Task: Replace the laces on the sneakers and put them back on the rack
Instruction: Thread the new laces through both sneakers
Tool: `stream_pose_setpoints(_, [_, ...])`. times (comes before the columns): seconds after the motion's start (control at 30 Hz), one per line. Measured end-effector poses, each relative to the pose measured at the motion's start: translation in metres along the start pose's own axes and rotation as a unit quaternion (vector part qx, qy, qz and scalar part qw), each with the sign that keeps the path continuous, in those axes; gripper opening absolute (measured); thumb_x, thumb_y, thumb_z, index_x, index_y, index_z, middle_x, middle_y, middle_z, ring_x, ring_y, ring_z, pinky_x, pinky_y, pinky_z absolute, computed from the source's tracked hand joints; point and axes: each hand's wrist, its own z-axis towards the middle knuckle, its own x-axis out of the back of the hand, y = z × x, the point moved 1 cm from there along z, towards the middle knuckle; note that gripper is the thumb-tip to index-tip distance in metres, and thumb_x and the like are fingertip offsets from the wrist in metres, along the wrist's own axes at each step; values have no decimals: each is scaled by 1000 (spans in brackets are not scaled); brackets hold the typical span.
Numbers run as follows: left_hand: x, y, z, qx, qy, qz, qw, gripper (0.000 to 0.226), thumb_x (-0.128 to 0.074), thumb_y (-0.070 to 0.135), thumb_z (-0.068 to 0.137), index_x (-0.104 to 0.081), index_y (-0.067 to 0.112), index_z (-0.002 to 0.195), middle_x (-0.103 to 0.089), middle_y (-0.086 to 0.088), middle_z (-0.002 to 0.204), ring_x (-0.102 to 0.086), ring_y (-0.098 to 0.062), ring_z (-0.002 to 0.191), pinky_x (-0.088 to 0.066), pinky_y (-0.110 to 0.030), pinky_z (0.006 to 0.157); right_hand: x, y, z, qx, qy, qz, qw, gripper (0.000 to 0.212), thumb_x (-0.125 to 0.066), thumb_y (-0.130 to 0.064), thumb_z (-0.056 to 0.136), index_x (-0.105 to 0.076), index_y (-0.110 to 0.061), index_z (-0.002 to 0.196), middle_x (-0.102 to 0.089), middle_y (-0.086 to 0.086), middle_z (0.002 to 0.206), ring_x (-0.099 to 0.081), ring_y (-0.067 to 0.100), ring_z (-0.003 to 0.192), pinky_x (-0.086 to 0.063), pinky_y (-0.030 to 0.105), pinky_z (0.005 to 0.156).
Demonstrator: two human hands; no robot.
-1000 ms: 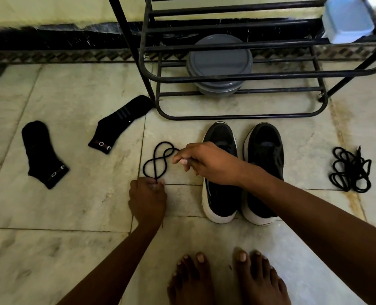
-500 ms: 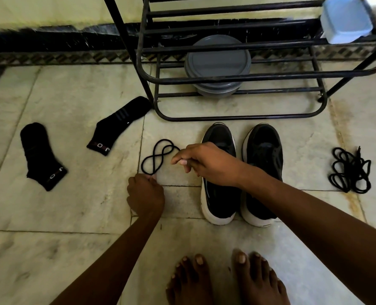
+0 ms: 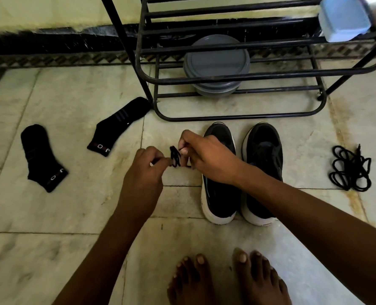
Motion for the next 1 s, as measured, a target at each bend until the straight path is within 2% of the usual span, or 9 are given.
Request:
stream_pose_setpoints(0.1, [6, 6, 8, -28, -22, -59, 998, 26, -67, -15, 84, -75, 6, 98, -57, -8, 92, -50, -20, 85, -41, -27, 65, 0, 3, 4, 17, 40, -22, 999, 8, -57, -3, 96, -63, -9, 94, -63, 0, 84, -56, 7, 75, -41, 19, 67])
stream_pose_setpoints(0.17, [9, 11, 11, -8, -9, -115, 993, 20, -64, -9, 91, -76, 7, 98, -57, -6, 93, -50, -12, 82, -37, -15, 71, -1, 5, 5, 11, 85, -41, 995, 7, -66, -10, 94, -73, -11, 94, -54, 0, 85, -50, 9, 77, -40, 23, 67])
stream_pose_setpoints(0.23, [12, 14, 12, 25, 8, -157, 987, 20, -62, -3, 96, -78, 10, 97, -62, -2, 93, -55, -8, 79, -39, -10, 73, 0, 6, 4, -9, 140, -29, 990, 7, -75, -14, 88, -78, -11, 93, -55, 0, 82, -53, 11, 74, -43, 25, 67])
stream_pose_setpoints(0.3, [14, 18, 12, 72, 26, -195, 978, 17, -66, 2, 95, -77, 14, 96, -68, 3, 91, -63, -5, 80, -47, -14, 74, 3, 6, 3, -42, 178, -3, 983, 13, -83, -16, 82, -79, -10, 93, -63, -1, 79, -61, 10, 70, -51, 28, 70])
stream_pose_setpoints(0.37, [15, 24, 10, 155, 33, -269, 950, 16, -74, 4, 91, -74, 19, 98, -72, 8, 86, -70, -8, 82, -57, -27, 77, 6, 8, 1, -62, 188, 32, 980, 16, -86, -15, 80, -78, -11, 92, -70, -3, 78, -68, 6, 67, -58, 31, 73])
stream_pose_setpoints(0.43, [14, 29, 8, 225, 29, -327, 917, 21, -77, 6, 88, -71, 18, 103, -74, 7, 82, -73, -12, 82, -62, -39, 79, 8, 10, 0, -56, 183, 69, 979, 11, -83, -10, 82, -77, -10, 92, -73, -2, 80, -71, 6, 68, -61, 35, 72])
stream_pose_setpoints(0.5, [12, 30, 8, 255, 32, -343, 903, 25, -79, 7, 87, -69, 17, 107, -75, 5, 81, -74, -12, 80, -63, -44, 79, 9, 9, -1, -36, 165, 89, 982, 10, -76, -3, 87, -78, -8, 96, -75, 1, 86, -73, 8, 73, -63, 36, 73])
stream_pose_setpoints(0.67, [10, 33, 10, 270, 39, -332, 903, 31, -80, 10, 86, -67, 19, 112, -75, 6, 84, -74, -8, 81, -63, -42, 79, 5, 4, -5, 6, 128, 94, 987, 18, -68, 6, 90, -76, -3, 104, -76, 5, 93, -74, 10, 87, -62, 33, 82])
stream_pose_setpoints(1.0, [13, 34, 10, 226, 69, -325, 916, 13, -78, 13, 89, -72, 22, 97, -73, 13, 85, -73, -10, 83, -63, -38, 77, 4, 8, -7, 27, 130, 73, 988, 19, -73, 1, 88, -73, -3, 107, -76, 4, 91, -73, 9, 88, -61, 38, 80])
